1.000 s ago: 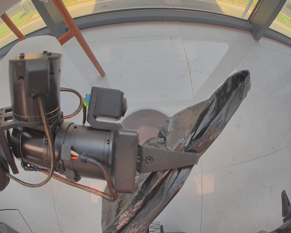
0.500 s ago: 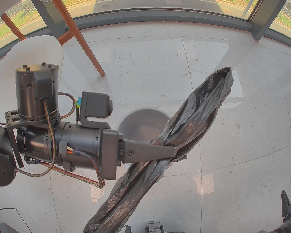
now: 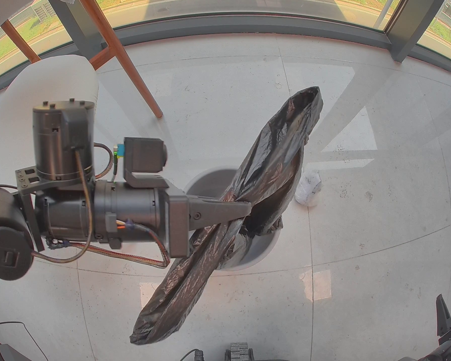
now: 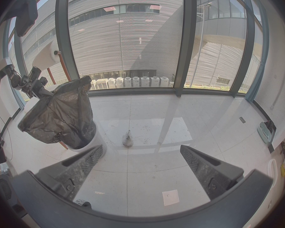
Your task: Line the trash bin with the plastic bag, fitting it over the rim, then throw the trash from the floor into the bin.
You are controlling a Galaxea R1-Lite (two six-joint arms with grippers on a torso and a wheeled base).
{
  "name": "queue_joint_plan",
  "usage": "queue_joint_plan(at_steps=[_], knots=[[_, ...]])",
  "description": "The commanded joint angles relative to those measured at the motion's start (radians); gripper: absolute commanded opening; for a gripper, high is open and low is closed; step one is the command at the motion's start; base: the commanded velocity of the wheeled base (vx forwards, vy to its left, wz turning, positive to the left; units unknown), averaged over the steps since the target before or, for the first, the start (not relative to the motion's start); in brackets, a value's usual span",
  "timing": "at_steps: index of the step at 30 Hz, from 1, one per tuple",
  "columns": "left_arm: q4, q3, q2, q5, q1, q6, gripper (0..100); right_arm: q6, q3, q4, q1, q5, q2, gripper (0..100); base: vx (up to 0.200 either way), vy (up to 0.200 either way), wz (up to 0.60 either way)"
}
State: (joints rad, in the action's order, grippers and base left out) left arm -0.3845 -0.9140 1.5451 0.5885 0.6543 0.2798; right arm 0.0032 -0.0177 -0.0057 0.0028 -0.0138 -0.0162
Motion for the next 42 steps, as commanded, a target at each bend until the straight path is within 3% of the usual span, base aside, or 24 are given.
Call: queue_joint_plan(at_steps=[1, 7, 11, 12, 15, 16, 21, 27, 28, 29, 30, 31, 32, 33, 35, 38, 41, 42], knots=[[-0.03, -0.023, 0.104, -0.032, -0.005, -0.076, 0, 0.0, 0.018, 0.0, 0.0, 0.0, 0.015, 100, 0.0, 0.0, 0.0], [-0.037, -0.029, 0.153, -0.11, -0.004, -0.09, 0, 0.0, 0.018, 0.0, 0.0, 0.0, 0.015, 100, 0.0, 0.0, 0.0], [-0.03, -0.055, 0.184, -0.15, -0.005, -0.166, 0, 0.0, 0.018, 0.0, 0.0, 0.0, 0.015, 100, 0.0, 0.0, 0.0], [-0.024, -0.068, 0.188, -0.196, -0.005, -0.232, 0, 0.0, 0.018, 0.001, 0.0, 0.002, 0.015, 100, 0.0, 0.0, 0.0], [0.001, -0.077, 0.185, -0.266, -0.001, -0.298, 0, -0.003, 0.018, 0.001, 0.0, 0.002, 0.015, 100, 0.0, 0.0, 0.0], [0.032, -0.072, 0.182, -0.335, 0.011, -0.349, 0, -0.009, 0.018, 0.001, 0.0, 0.002, 0.015, 100, 0.0, 0.0, 0.0], [0.053, -0.019, 0.182, -0.512, 0.065, -0.393, 0, -0.012, 0.018, 0.001, -0.001, 0.002, 0.016, 100, 0.0, 0.0, 0.0], [0.052, -0.012, 0.176, -0.527, 0.09, -0.384, 0, -0.023, -0.007, -0.028, -0.001, 0.009, 0.016, 100, 0.0, 0.0, 0.0], [0.053, -0.009, 0.17, -0.524, 0.09, -0.381, 0, -0.005, -0.169, -0.091, 0.006, 0.025, -0.056, 100, 0.0, 0.0, 0.0], [0.053, -0.009, 0.17, -0.524, 0.09, -0.381, 0, -0.005, -0.169, -0.091, 0.006, 0.025, -0.056, 100, 0.0, 0.0, 0.0], [0.05, 0.004, 0.161, -0.523, 0.09, -0.369, 0, 0.018, -0.304, -0.165, 0.045, 0.017, -0.281, 100, 0.0, 0.0, 0.0], [0.044, 0.004, 0.158, -0.523, 0.088, -0.344, 0, 0.06, -0.393, -0.234, 0.14, 0.014, -0.482, 100, 0.0, 0.0, 0.0], [0.042, 0.003, 0.159, -0.523, 0.088, -0.338, 0, 0.072, -0.409, -0.244, 0.161, 0.015, -0.496, 100, 0.0, 0.0, 0.0], [0.022, 0.007, 0.164, -0.523, 0.09, -0.309, 0, 0.179, -0.487, -0.246, 0.272, 0.015, -0.554, 100, 0.0, 0.0, 0.0], [-0.001, 0.02, 0.164, -0.526, 0.09, -0.287, 0, 0.314, -0.567, -0.227, 0.378, 0.008, -0.683, 100, 0.0, 0.0, 0.0], [-0.007, 0.027, 0.159, -0.518, 0.09, -0.283, 0, 0.495, -0.656, -0.189, 0.43, 0.026, -0.863, 100, 0.0, 0.0, 0.0], [-0.007, 0.026, 0.158, -0.512, 0.09, -0.281, 0, 0.554, -0.68, -0.178, 0.434, 0.052, -0.912, 100, 0.0, 0.0, 0.0], [-0.007, 0.024, 0.158, -0.51, 0.085, -0.274, 0, 0.59, -0.702, -0.174, 0.434, 0.124, -1.01, 100, 0.0, 0.0, 0.0]])
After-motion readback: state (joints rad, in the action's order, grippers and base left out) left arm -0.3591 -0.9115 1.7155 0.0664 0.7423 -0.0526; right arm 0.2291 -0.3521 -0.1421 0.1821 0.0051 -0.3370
